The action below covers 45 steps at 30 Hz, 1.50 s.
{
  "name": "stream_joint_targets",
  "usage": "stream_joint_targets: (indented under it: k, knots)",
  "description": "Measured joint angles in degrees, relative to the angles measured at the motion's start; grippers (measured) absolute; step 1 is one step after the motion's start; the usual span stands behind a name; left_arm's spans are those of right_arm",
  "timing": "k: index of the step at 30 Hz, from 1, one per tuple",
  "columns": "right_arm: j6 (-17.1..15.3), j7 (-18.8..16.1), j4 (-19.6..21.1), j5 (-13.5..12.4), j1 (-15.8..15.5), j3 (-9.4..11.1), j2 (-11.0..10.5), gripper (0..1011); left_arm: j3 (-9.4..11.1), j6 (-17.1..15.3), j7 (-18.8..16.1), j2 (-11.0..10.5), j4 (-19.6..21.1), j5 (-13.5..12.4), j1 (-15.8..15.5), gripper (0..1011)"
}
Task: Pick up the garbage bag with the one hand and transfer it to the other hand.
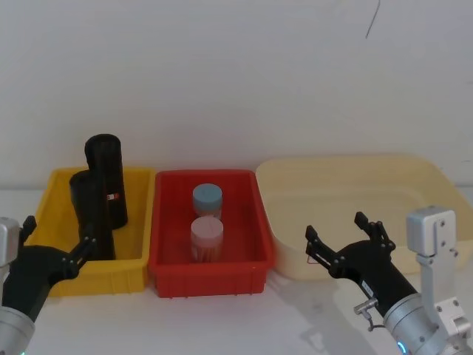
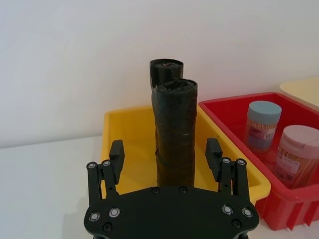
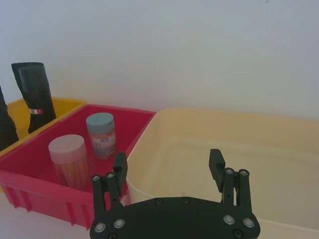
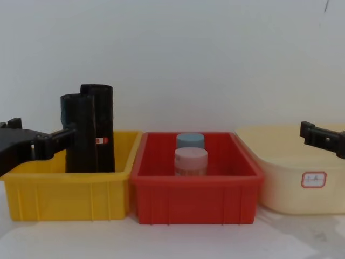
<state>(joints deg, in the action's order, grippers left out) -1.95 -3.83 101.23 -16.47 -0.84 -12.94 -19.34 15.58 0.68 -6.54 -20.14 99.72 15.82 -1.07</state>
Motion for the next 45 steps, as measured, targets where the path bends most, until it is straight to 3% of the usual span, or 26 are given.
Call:
stream_joint_targets:
  k: [45]
  knots:
    - [0.0, 0.0, 0.0, 0.0, 0.0, 0.0, 0.0, 1001, 0.19, 0.47, 12.1, 2.86, -14.1, 2.96, -13.25, 999]
